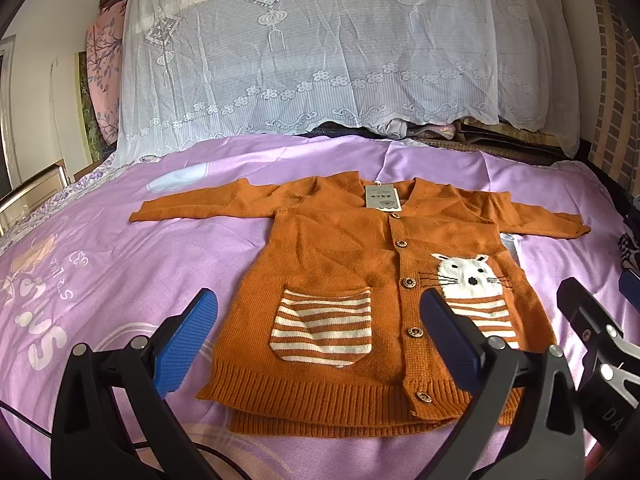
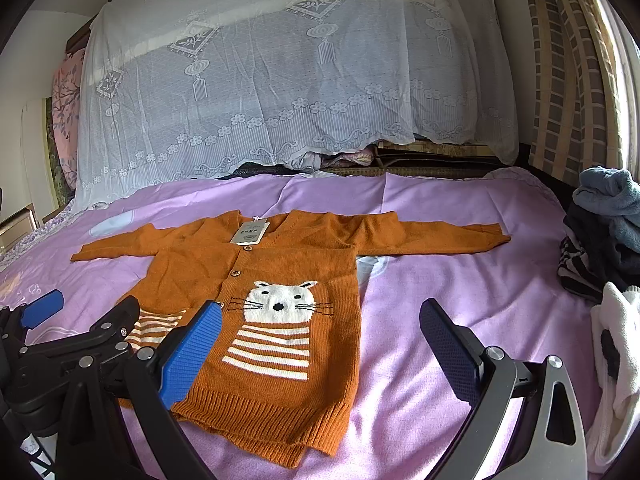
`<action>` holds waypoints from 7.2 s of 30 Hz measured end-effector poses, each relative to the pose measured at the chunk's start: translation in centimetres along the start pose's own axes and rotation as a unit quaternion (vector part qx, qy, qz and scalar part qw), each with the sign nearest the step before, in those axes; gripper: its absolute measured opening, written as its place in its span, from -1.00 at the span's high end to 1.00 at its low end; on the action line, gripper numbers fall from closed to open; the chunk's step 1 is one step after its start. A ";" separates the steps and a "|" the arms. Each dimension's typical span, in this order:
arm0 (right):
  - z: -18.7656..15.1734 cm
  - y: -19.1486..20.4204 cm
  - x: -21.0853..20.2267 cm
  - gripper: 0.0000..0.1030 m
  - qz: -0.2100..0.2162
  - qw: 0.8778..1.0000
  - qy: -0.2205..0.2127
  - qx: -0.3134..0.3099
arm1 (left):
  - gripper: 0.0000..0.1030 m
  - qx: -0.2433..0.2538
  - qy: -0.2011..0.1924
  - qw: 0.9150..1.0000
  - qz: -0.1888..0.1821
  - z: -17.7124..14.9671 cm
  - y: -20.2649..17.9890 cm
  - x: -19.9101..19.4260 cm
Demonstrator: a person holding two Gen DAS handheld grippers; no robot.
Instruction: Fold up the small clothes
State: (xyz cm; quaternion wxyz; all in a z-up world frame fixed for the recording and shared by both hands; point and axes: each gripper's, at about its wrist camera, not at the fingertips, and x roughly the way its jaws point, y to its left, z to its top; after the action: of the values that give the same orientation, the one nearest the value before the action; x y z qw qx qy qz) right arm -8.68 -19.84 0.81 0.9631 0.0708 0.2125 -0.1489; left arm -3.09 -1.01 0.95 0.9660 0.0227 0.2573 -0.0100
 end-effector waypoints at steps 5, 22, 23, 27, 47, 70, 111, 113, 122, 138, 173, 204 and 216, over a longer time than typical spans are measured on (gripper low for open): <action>0.0 0.0 0.0 -0.93 0.000 1.000 0.000 0.000 | -0.91 0.000 0.000 1.000 0.000 0.0 0.0 0.0; 0.0 0.1 0.1 -0.93 0.000 1.000 0.002 0.000 | -0.91 -0.001 0.002 1.000 0.000 -0.1 0.1 0.1; -0.1 0.2 0.1 -0.93 0.000 1.000 0.002 -0.001 | -0.91 -0.001 0.002 1.000 0.000 -0.1 0.1 0.1; -0.1 0.2 0.1 -0.93 0.000 1.000 0.002 0.000 | -0.91 0.000 0.003 1.000 0.000 -0.1 0.2 0.1; -0.5 -0.8 1.9 -0.93 0.007 0.999 0.043 0.026 | -0.92 -0.016 0.052 0.998 -0.015 -0.3 1.1 2.3; 3.2 -19.4 15.1 -0.92 0.069 0.911 0.144 0.379 | -0.92 -0.093 0.180 0.978 -0.040 7.2 8.9 14.0; 2.6 -29.7 19.7 0.87 0.027 0.859 0.003 0.511 | -0.92 0.018 0.210 0.977 -0.021 9.6 -15.8 27.1; 3.8 -28.7 19.4 0.87 0.033 0.877 -0.001 0.479 | -0.92 0.015 0.210 0.977 -0.026 9.6 -15.6 26.9; 9.6 -20.9 18.5 0.87 0.122 0.941 -0.003 0.315 | -0.92 -0.028 0.232 0.966 -0.114 10.8 -13.3 26.4; 12.0 -4.5 19.4 0.86 0.233 0.953 0.074 0.176 | -0.92 -0.043 0.228 0.962 -0.145 13.0 -11.0 26.0; 13.8 0.2 21.9 0.25 0.224 0.963 0.086 0.125 | -0.92 -0.155 0.130 0.979 0.019 14.1 8.6 26.4; 8.9 -5.8 26.9 0.92 0.166 0.951 0.212 0.154 | -0.92 -0.015 0.206 0.978 -0.022 10.1 1.3 29.8; 9.2 -7.1 26.4 0.89 0.133 0.960 0.190 0.156 | -0.92 -0.003 0.196 0.981 -0.014 10.0 1.1 29.5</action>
State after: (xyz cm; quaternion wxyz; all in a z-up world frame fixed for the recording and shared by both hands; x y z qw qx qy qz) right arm 15.46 -35.19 -2.80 0.8931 0.2748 0.3545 -0.0346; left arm 27.50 -0.65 -4.99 0.8969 0.0177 0.4416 -0.0178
